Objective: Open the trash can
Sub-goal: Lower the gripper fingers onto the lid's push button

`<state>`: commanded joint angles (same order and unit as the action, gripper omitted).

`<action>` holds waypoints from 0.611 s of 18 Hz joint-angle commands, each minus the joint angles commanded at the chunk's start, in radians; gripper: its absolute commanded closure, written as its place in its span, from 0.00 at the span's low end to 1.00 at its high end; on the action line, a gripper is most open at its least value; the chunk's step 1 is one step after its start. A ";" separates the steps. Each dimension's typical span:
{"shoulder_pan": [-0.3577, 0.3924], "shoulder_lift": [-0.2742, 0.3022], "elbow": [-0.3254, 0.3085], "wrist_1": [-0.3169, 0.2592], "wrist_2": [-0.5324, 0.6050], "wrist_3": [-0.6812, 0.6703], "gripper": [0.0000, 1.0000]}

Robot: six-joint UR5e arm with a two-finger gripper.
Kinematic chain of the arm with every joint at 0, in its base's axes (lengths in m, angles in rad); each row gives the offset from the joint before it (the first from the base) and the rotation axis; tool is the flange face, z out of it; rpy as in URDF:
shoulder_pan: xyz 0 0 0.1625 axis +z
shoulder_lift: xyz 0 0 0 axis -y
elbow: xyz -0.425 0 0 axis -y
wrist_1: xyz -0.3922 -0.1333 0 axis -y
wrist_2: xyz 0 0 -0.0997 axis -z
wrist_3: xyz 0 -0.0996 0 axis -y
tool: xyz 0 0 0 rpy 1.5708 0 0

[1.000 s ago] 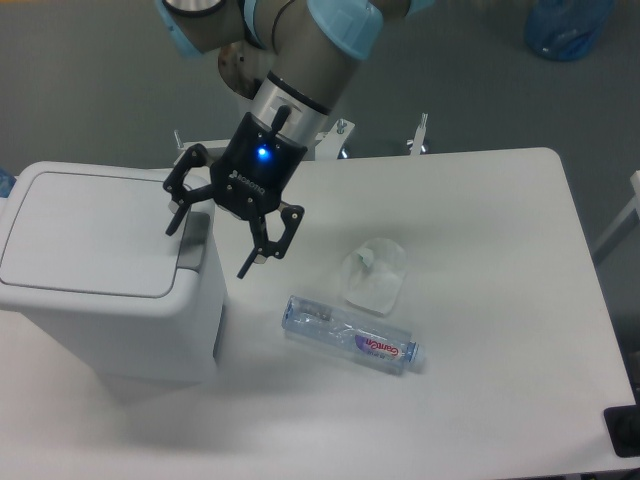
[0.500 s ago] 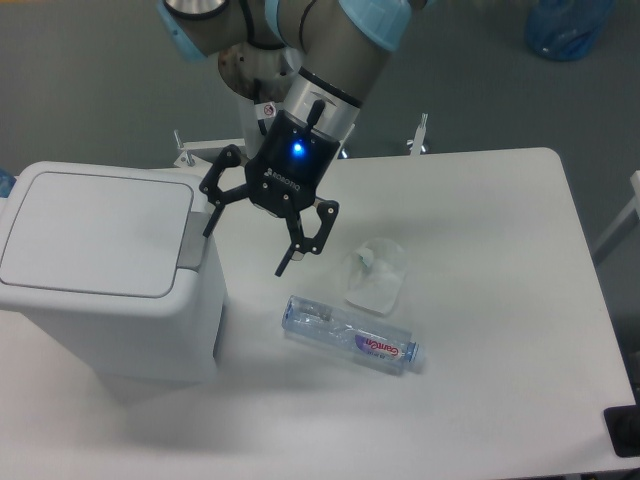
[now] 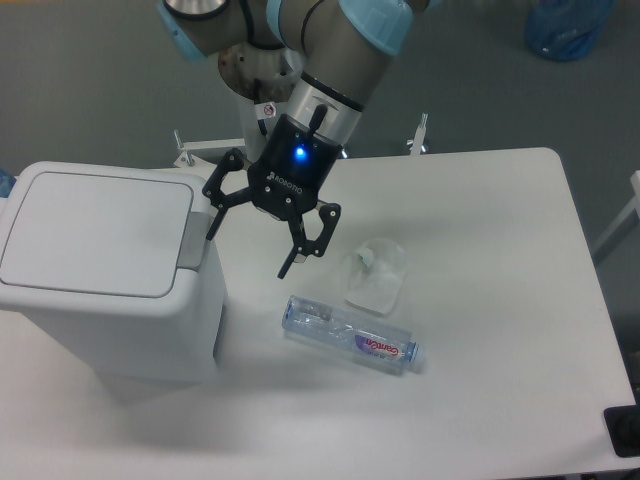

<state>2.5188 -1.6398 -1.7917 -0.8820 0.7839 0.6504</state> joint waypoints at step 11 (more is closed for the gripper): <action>-0.002 -0.017 0.008 0.000 -0.002 0.000 0.00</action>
<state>2.5173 -1.6567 -1.7840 -0.8820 0.7823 0.6504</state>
